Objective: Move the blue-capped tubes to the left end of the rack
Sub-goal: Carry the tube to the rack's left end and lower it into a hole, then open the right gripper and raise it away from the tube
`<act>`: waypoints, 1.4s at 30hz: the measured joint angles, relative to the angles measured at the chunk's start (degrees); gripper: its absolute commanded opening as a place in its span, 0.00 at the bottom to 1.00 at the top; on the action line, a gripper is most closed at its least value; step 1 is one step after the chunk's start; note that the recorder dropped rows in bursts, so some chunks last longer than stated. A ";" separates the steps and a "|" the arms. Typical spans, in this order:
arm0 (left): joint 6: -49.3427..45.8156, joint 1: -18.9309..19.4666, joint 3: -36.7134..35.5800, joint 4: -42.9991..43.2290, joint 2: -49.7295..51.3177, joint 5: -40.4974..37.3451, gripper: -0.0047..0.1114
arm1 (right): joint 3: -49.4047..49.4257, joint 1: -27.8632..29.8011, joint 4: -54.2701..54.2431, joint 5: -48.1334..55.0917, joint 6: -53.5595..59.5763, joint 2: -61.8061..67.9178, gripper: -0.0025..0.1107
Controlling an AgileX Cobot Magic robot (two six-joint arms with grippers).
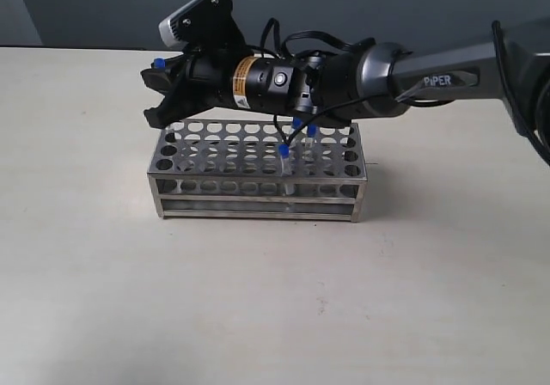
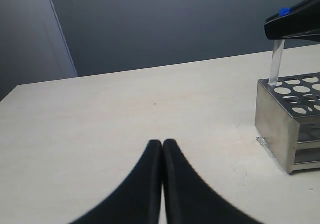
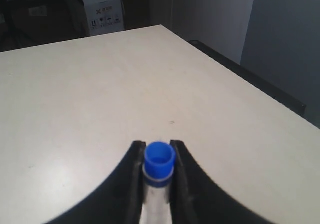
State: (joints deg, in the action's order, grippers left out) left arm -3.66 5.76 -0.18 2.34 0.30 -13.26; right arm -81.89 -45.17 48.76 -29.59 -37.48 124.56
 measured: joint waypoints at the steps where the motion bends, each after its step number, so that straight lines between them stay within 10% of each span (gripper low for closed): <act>1: 0.00 0.00 0.00 0.00 0.00 0.00 0.05 | -0.12 -0.14 0.00 0.26 0.00 0.00 0.02; 42: 0.00 0.00 0.00 0.00 0.00 0.00 0.05 | -0.67 0.38 2.31 10.62 -1.65 -2.13 0.22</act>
State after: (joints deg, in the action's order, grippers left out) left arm -3.66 5.76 -0.18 2.34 0.30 -13.26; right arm -82.56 -44.80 51.07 -18.97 -39.14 122.43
